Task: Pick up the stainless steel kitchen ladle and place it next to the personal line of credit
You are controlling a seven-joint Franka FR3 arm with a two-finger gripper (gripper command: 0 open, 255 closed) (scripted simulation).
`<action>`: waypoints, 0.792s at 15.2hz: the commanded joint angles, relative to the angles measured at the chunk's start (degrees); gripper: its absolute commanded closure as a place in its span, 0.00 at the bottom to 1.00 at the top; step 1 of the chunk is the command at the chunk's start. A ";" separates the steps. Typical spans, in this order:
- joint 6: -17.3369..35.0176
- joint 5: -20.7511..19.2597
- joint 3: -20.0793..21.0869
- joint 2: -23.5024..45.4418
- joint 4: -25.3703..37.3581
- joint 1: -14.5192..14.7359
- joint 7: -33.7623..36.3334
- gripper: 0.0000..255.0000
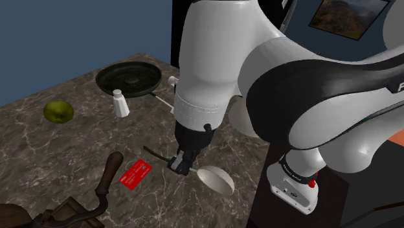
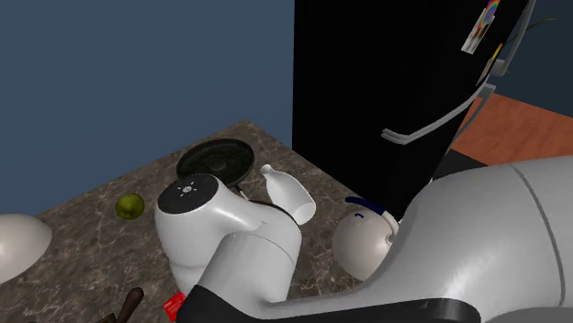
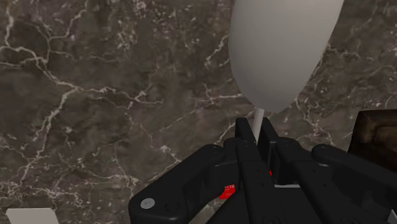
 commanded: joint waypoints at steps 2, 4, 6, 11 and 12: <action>0.19 0.88 2.97 -0.40 0.27 1.83 4.38 1.00; 1.85 0.86 3.31 0.24 -0.78 1.82 4.37 1.00; 3.52 0.81 3.66 0.94 -1.79 1.80 4.38 1.00; 7.78 0.50 4.56 3.00 -4.11 1.69 4.54 1.00; 8.64 0.40 4.74 3.46 -4.53 1.66 4.59 1.00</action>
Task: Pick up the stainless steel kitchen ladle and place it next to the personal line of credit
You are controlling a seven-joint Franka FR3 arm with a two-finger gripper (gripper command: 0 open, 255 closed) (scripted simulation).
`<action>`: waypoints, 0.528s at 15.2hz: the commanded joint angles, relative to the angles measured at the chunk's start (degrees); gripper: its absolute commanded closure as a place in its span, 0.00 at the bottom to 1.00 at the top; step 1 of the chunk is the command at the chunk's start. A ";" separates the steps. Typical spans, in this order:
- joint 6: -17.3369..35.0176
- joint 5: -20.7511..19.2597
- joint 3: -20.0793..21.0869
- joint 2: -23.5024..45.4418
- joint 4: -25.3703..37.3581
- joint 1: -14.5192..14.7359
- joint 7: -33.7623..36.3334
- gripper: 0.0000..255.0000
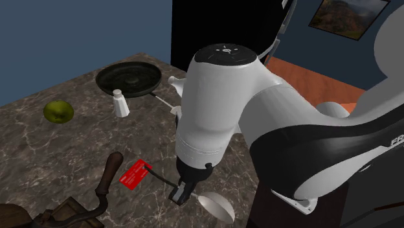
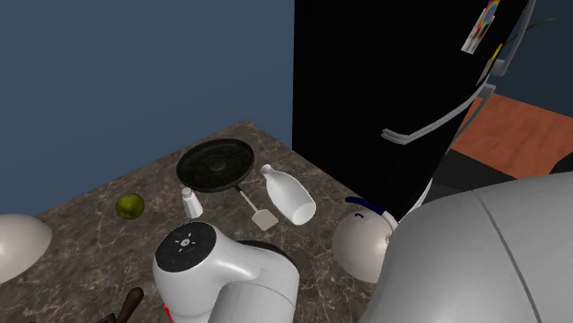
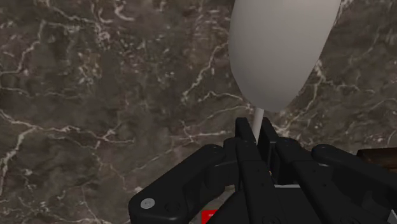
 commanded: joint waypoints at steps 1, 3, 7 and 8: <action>1.82 -0.20 0.44 0.95 -0.88 -0.03 0.22 1.00; 3.58 -0.47 0.81 1.97 -1.68 -0.11 0.38 1.00; 7.13 -1.24 1.53 4.24 -3.14 -0.33 0.85 1.00; 8.03 -1.49 1.71 4.85 -3.48 -0.40 1.00 1.00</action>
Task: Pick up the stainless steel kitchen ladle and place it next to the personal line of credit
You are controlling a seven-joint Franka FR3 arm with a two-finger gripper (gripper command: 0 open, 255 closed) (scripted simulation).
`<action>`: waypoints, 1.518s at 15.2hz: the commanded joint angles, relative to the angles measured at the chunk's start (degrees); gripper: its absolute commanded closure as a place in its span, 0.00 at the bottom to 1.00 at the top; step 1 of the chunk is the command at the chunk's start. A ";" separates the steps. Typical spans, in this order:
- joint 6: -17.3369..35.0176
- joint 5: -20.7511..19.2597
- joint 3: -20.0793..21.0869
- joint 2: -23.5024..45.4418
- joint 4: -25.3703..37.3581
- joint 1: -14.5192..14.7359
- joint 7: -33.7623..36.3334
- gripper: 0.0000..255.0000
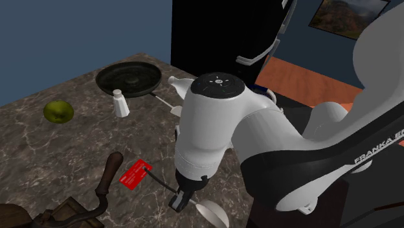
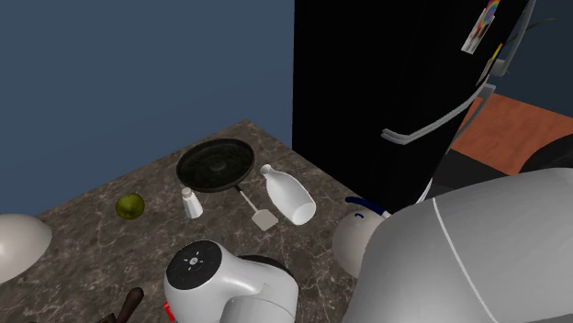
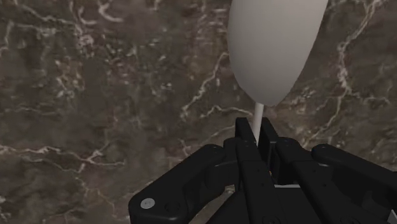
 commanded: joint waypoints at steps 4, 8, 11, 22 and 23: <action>1.97 -0.56 0.32 1.36 -0.73 -0.18 0.26 1.00; 1.97 -0.56 0.32 1.36 -0.73 -0.18 0.26 1.00; 1.97 -0.57 0.32 1.36 -0.72 -0.18 0.26 0.00; -6.48 1.45 -1.77 -4.40 2.29 0.16 -1.55 0.00; -6.48 1.45 -1.77 -4.39 2.29 0.16 -1.55 0.00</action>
